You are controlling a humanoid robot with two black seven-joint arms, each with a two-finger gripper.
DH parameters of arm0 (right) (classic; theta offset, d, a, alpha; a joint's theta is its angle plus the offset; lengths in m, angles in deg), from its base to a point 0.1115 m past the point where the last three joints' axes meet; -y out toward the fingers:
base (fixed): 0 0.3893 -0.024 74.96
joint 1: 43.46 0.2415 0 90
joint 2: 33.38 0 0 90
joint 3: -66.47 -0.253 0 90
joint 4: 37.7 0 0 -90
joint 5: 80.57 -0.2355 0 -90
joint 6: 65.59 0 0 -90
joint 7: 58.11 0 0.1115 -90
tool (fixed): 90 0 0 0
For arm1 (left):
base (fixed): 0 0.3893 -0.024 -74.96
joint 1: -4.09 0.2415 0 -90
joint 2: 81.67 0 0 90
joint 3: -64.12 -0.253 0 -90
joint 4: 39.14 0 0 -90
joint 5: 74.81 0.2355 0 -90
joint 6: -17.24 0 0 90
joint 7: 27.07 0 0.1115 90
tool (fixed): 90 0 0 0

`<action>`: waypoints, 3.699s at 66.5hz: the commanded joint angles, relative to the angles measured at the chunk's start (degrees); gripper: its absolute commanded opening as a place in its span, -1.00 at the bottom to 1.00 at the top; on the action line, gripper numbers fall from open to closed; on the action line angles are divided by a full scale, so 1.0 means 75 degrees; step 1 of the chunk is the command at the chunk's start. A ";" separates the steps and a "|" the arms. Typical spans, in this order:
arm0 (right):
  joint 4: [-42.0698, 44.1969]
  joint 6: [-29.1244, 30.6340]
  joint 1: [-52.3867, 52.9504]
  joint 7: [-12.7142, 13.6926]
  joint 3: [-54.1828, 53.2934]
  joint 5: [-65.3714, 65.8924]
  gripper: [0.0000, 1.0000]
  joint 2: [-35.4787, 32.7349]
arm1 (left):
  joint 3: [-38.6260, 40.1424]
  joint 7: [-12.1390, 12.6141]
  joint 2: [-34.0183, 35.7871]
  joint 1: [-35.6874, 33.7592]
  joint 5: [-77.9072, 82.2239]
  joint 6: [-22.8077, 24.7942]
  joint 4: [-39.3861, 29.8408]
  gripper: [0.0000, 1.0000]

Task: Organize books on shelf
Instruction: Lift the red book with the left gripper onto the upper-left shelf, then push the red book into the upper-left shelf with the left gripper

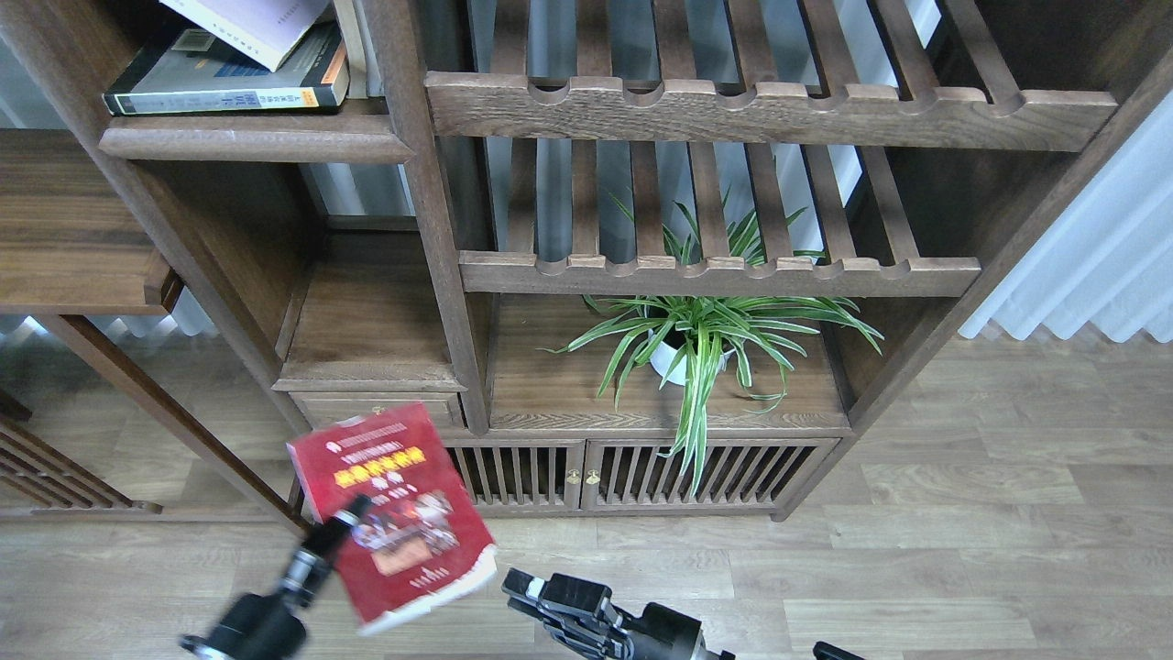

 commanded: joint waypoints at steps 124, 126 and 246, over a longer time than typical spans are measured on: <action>0.0430 0.0000 -0.0025 -0.0002 -0.0118 -0.0003 0.96 0.0063 | -0.1718 -0.0208 0.1715 -1.1177 0.3531 0.0005 0.5143 -0.98; 0.0430 0.0000 -0.0025 -0.0014 -0.0107 -0.0003 0.96 0.0063 | -0.1753 -0.0372 0.1633 -1.1259 0.3625 0.0005 0.5366 -0.98; 0.0289 0.0000 -0.0154 -0.0330 -0.0142 -0.0015 0.96 0.0004 | -0.2245 -0.3403 -0.0032 -1.0357 0.3801 -0.1091 0.5625 0.96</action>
